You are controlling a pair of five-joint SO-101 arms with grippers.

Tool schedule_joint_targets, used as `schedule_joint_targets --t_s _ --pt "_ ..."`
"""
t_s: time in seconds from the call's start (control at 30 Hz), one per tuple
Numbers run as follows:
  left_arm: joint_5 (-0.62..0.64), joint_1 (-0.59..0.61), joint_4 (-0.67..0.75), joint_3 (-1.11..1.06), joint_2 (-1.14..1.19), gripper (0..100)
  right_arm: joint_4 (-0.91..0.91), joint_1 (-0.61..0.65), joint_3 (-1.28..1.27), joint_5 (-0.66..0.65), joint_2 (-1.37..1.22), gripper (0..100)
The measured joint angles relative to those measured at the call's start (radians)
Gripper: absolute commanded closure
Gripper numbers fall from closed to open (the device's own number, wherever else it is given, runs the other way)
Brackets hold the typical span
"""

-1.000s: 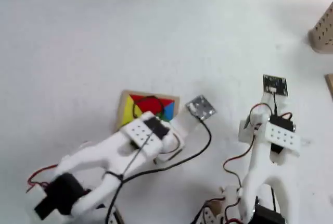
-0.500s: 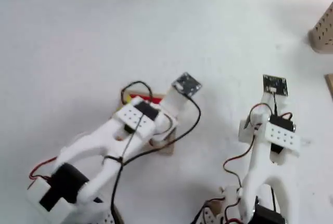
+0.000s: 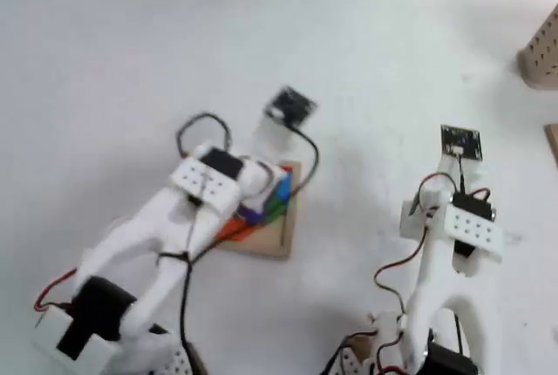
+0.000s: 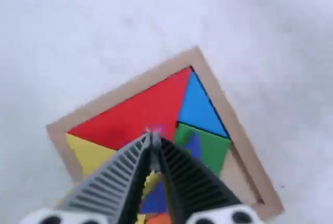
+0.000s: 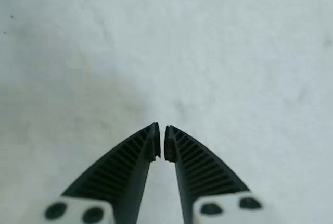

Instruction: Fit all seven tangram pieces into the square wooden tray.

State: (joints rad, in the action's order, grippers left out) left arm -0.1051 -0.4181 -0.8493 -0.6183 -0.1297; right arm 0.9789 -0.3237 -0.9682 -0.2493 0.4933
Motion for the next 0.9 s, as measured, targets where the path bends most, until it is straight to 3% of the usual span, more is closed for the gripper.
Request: schedule_joint_targets --t_s 0.13,0.4,0.7,0.9 --pt "0.000 0.077 0.000 0.044 0.017 98 0.000 0.000 0.000 -0.008 0.000 98.1" --pt "0.000 0.071 0.009 0.097 0.241 98 0.000 -0.002 0.000 -0.041 0.000 98.1" --pt "0.000 0.072 -0.061 0.051 0.190 98 -0.005 -0.002 0.000 -0.041 0.000 98.1" --pt "0.000 0.003 -0.068 -0.072 0.080 98 -0.015 -0.002 0.000 -0.041 0.000 98.1"
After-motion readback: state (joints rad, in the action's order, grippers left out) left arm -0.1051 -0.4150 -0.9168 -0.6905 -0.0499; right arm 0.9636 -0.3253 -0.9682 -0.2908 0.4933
